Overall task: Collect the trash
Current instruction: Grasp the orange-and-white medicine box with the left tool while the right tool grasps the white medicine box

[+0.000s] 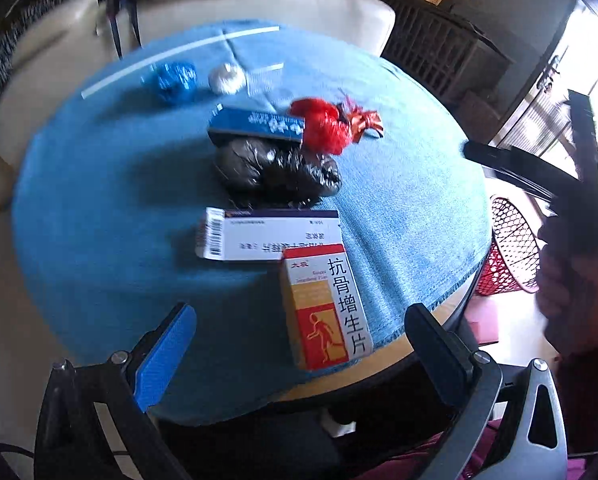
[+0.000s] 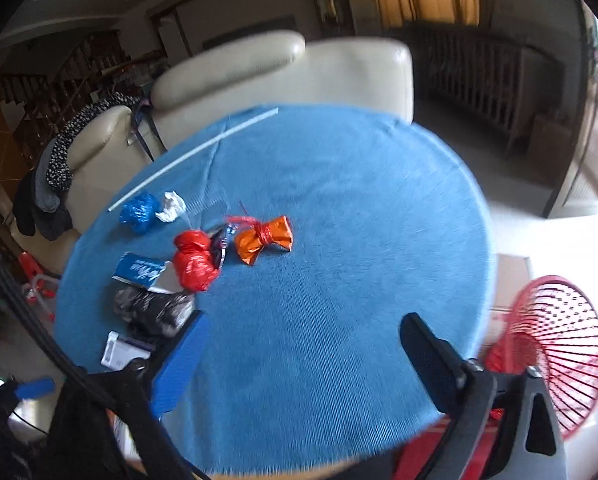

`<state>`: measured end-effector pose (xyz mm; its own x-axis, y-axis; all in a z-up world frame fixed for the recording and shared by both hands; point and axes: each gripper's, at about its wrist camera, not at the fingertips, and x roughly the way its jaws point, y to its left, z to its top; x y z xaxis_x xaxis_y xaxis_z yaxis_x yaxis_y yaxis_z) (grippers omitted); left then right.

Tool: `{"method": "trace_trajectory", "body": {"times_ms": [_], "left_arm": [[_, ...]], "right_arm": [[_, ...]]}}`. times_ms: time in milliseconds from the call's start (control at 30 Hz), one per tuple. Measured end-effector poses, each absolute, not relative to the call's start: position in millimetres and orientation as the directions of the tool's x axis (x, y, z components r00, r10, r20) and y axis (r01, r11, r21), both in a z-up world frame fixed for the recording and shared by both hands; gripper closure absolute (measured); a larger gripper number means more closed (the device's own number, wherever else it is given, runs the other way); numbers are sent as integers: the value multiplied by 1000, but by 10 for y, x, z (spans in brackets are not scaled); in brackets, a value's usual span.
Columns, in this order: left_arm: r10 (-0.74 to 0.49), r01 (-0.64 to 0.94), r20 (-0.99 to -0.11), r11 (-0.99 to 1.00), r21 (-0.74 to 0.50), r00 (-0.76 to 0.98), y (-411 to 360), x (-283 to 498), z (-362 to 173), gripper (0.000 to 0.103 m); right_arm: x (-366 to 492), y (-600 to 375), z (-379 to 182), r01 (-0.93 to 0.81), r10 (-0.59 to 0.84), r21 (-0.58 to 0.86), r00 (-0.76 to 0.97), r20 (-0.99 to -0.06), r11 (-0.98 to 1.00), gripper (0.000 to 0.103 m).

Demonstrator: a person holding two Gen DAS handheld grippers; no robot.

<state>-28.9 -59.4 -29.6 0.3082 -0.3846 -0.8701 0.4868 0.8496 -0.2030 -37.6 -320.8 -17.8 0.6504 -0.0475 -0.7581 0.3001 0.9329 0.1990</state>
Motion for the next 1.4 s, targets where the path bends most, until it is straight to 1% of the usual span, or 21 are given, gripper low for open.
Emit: {"method": "trace_trajectory", "body": {"times_ms": [67,100,167,200,300,367,400,433,533,567,733,867,1067,1133,1400], "left_arm": [[-401,474,-875,847,-241,272,-598,-231,-376,2],[-406,469,-878,846,-256,253,-612,-207,-430,3],[-410,465,-886,841,-275,217,-647,-180,-515,11],[-410,468,-891,838,-282,197,-686,-168,-565,14],[-398,470,-901,837,-279,174,-759,-123,-681,29],[-399,455,-903,841,-292,157,-770,-82,-764,50],[-399,449,-903,844,-294,160,-763,-61,-791,50],[-402,442,-899,848,-294,175,-736,-56,-790,55],[-416,441,-885,848,-294,210,-636,-73,-740,55],[-421,443,-880,847,-294,220,-594,-86,-716,55],[-417,447,-868,853,-270,271,-318,-194,-587,55],[-385,410,-870,879,-243,310,-44,-157,-505,55],[-298,340,-872,926,-166,388,346,-106,-415,55],[-280,326,-873,933,-151,399,396,-97,-429,55],[-179,313,-872,949,-31,456,408,-105,-399,55]], "right_arm": [[-168,-3258,-315,294,-4,232,626,-780,927,26],[-60,-3273,-390,285,34,261,613,-790,922,27],[86,-3249,-501,262,88,295,593,-800,919,27],[144,-3208,-553,242,111,305,587,-802,921,27],[218,-3092,-671,192,161,321,571,-805,927,27],[223,-3018,-700,163,180,324,569,-803,932,27],[207,-2974,-709,146,192,329,573,-797,933,27],[190,-2951,-702,129,210,342,575,-790,931,27],[147,-2848,-678,62,267,366,573,-775,929,27],[139,-2760,-671,15,295,365,559,-775,931,27],[179,-2212,-691,-190,368,315,492,-789,930,27],[264,-1826,-759,-311,387,267,441,-810,912,27],[489,-1351,-911,-432,390,212,381,-838,876,27],[606,-1203,-1028,-470,377,192,339,-862,861,26],[526,-924,-1073,-561,290,49,348,-892,826,25]]}}
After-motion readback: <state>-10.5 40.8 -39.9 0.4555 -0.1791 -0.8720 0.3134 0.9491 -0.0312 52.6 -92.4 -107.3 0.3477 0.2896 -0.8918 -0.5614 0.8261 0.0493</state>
